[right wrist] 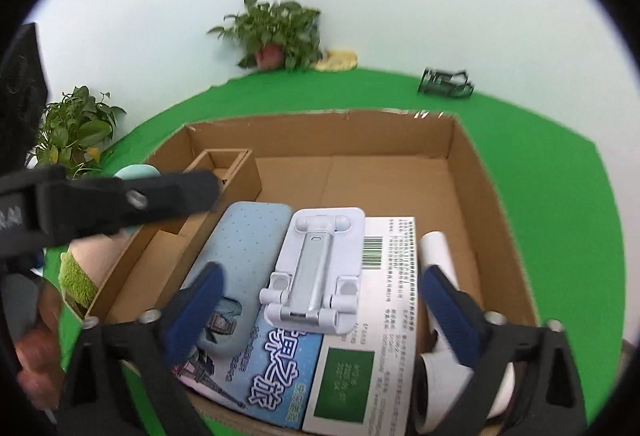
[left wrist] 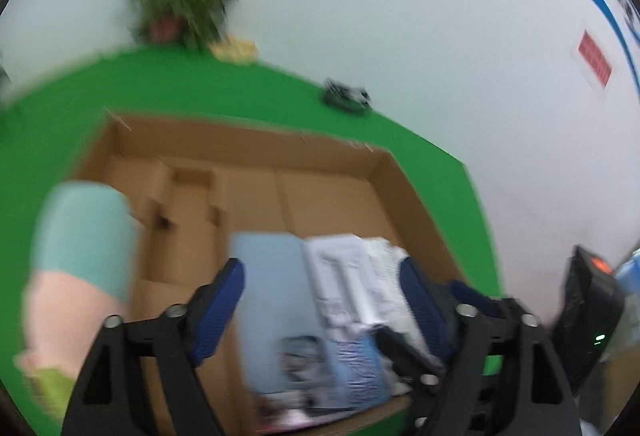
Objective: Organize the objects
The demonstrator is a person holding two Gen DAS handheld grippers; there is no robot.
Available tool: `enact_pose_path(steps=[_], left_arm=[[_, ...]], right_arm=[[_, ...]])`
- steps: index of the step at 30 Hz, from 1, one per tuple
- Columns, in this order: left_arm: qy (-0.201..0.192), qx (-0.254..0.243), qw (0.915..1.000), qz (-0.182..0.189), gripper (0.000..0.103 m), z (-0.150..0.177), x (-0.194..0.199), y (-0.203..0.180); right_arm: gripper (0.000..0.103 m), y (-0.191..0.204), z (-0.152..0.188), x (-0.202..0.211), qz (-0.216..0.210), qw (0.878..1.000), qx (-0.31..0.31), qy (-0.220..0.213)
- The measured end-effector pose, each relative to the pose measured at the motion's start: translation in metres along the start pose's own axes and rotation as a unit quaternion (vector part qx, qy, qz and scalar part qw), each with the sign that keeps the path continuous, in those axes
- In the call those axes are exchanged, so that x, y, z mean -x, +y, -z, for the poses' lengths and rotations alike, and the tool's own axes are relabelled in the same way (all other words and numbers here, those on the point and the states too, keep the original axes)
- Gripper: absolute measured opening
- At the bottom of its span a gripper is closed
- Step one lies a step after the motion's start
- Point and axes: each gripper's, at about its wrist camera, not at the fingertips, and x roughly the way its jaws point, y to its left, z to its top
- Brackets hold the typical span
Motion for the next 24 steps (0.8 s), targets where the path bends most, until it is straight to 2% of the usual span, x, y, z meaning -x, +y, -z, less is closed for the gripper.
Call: enact_pose_path(steps=[1, 3, 4, 6, 13, 16, 19, 24], left_arm=[[-0.029, -0.021, 0.9988, -0.034, 0.103, 0.007, 0.012, -0.002], [-0.078, -0.061, 0.9912, -0.087, 0.103, 0.022, 0.031, -0.003], [-0.088, -0.073, 0.9876, -0.108, 0.103, 0.031, 0.035, -0.001], [-0.08, -0.07, 0.9854, -0.133, 0.103, 0.05, 0.037, 0.008], [-0.057, -0.019, 0.9865, -0.152, 0.103, 0.105, 0.031, 0.04], [-0.061, -0.026, 0.9843, -0.164, 0.103, 0.119, 0.023, 0.039], [-0.063, -0.037, 0.9811, -0.179, 0.103, 0.13, 0.019, 0.037], [-0.077, -0.04, 0.9798, -0.18, 0.103, 0.136, 0.017, 0.036]], right_arm=[[0.102, 0.004, 0.005, 0.006, 0.004, 1.0, 0.01, -0.008], [0.102, 0.014, 0.019, 0.013, 0.017, 0.999, 0.038, -0.019], [0.102, 0.019, 0.025, 0.016, 0.023, 0.998, 0.047, -0.024], [0.102, 0.025, 0.036, 0.02, 0.029, 0.998, 0.053, -0.027], [0.102, 0.034, 0.059, 0.035, 0.07, 0.994, 0.047, -0.063], [0.102, 0.036, 0.063, 0.037, 0.073, 0.994, 0.041, -0.075], [0.102, 0.038, 0.068, 0.032, 0.076, 0.994, 0.036, -0.068], [0.102, 0.04, 0.076, 0.031, 0.094, 0.992, 0.037, -0.076]])
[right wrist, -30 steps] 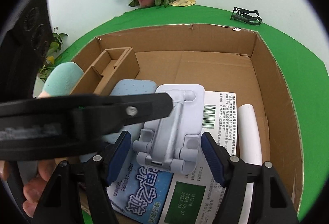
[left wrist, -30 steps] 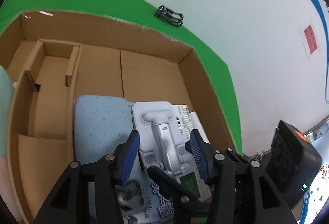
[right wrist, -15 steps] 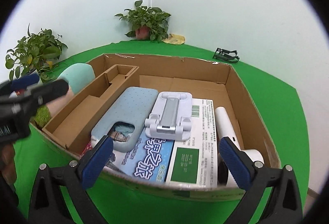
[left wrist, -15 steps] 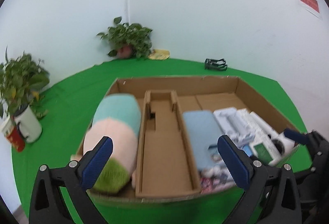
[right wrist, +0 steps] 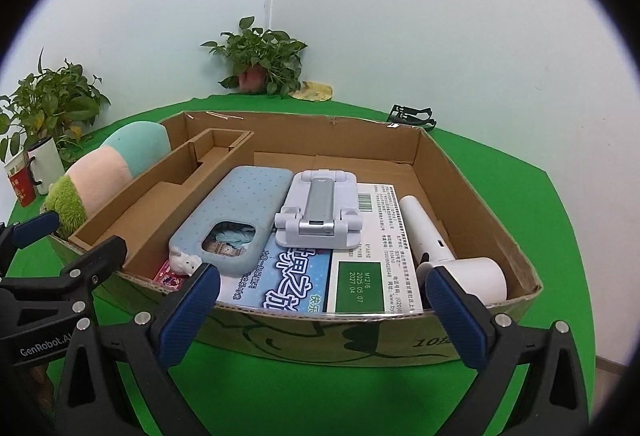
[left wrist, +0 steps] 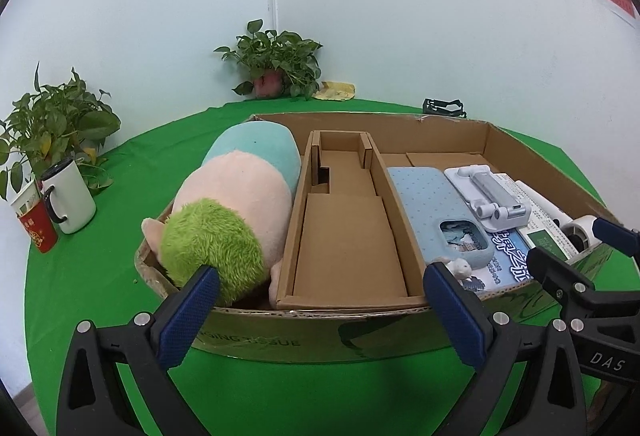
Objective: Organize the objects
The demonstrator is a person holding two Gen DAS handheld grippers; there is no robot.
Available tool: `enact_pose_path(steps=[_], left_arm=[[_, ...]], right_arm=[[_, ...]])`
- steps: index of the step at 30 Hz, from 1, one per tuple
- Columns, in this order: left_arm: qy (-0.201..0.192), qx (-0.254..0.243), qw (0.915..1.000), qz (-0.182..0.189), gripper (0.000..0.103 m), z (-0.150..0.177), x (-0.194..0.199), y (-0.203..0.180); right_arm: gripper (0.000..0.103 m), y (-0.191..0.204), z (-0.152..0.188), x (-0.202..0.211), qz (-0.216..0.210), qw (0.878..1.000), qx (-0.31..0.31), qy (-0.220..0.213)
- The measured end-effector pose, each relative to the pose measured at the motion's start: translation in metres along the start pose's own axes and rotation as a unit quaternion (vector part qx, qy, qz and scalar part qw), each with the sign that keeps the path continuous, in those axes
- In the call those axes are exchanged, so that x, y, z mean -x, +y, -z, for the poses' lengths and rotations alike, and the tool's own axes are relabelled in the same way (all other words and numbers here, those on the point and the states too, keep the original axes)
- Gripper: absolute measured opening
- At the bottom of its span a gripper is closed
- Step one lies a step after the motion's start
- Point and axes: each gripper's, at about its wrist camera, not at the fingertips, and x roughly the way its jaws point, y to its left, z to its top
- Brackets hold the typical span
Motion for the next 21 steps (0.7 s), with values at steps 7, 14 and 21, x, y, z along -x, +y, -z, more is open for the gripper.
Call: enact_pose_path(steps=[7, 14, 21], left_arm=[[-0.002, -0.001, 1.0, -0.002, 0.103, -0.0001, 0.0042, 0.004], [-0.001, -0.001, 1.0, -0.003, 0.103, -0.0015, 0.0048, 0.0054], [-0.001, -0.001, 1.0, -0.002, 0.103, -0.001, 0.0046, 0.0049]], right_arm=[[0.102, 0.0018, 0.0036, 0.0021, 0.006, 1.0, 0.0, -0.011], [0.102, 0.0024, 0.007, 0.0029, 0.008, 1.0, 0.0, -0.017], [0.102, 0.0023, 0.0068, 0.0027, 0.009, 1.0, 0.0, -0.017]])
